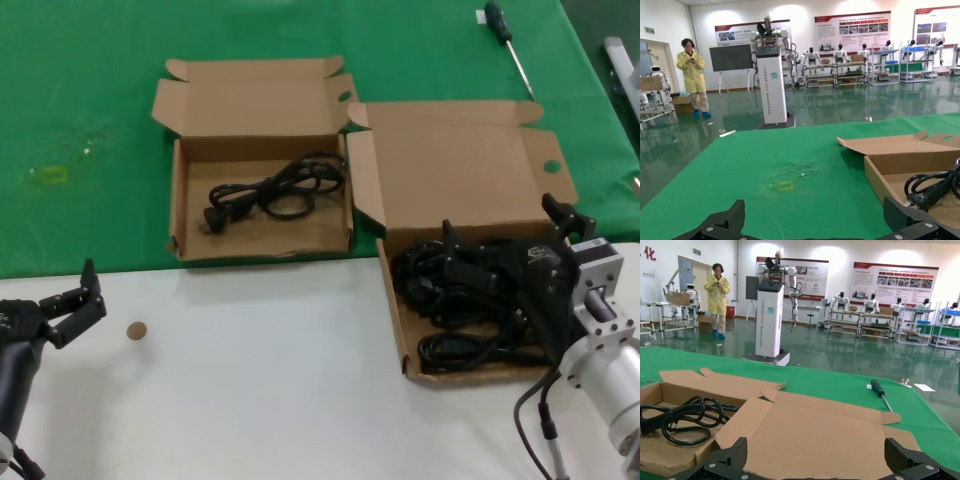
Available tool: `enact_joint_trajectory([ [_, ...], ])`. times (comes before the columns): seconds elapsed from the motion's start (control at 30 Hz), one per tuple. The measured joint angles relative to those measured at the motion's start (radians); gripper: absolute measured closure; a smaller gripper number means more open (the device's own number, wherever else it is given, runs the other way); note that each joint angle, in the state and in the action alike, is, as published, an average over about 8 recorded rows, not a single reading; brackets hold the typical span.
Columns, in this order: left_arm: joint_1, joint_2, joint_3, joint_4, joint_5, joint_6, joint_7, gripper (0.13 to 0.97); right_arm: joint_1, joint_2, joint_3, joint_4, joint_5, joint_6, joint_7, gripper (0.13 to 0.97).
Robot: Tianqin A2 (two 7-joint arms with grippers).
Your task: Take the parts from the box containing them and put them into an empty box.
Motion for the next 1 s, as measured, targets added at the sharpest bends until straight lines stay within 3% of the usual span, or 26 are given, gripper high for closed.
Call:
enact_joint_trajectory([
  [1.0,0.000,0.000,0.000,0.000,0.000,0.000,0.000,0.132,0.000,0.000,0.000,0.000,0.000,0.000,0.000,0.129],
])
